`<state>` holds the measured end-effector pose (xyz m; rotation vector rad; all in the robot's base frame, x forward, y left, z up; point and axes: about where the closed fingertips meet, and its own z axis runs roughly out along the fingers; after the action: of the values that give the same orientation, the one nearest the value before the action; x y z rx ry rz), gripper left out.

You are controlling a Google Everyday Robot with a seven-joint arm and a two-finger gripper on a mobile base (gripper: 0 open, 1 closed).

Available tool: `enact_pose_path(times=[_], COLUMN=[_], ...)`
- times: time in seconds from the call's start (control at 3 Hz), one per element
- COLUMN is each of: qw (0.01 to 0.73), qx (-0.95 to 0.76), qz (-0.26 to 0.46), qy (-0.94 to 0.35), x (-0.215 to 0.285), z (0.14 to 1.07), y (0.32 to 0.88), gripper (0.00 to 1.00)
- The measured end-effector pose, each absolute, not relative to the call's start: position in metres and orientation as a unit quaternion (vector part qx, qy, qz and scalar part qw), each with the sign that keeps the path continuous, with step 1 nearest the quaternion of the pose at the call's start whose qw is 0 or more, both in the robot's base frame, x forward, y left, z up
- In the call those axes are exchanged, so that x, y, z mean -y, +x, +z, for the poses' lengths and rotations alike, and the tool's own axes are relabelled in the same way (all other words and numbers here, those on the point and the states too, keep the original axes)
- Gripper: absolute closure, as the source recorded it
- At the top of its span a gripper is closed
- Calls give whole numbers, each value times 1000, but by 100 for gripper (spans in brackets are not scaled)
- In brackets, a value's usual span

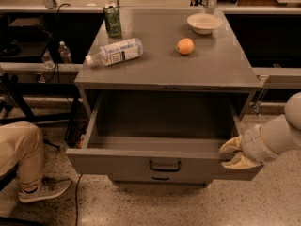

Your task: Open top drawer

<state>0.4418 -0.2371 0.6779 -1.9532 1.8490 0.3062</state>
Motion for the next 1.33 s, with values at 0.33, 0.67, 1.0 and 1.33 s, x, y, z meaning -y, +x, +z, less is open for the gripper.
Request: enact_pose_path(times=[0.33,0.67,1.0,1.33], qw=[216,215,215,214], qx=[-667,-666,-666,-666], qz=[111,111,112,113], qy=[-705,-705,-706,-706], x=[237,236,235,235], z=[678,677,677,676], y=[442,441,441,441], gripper=[51,28,4,0])
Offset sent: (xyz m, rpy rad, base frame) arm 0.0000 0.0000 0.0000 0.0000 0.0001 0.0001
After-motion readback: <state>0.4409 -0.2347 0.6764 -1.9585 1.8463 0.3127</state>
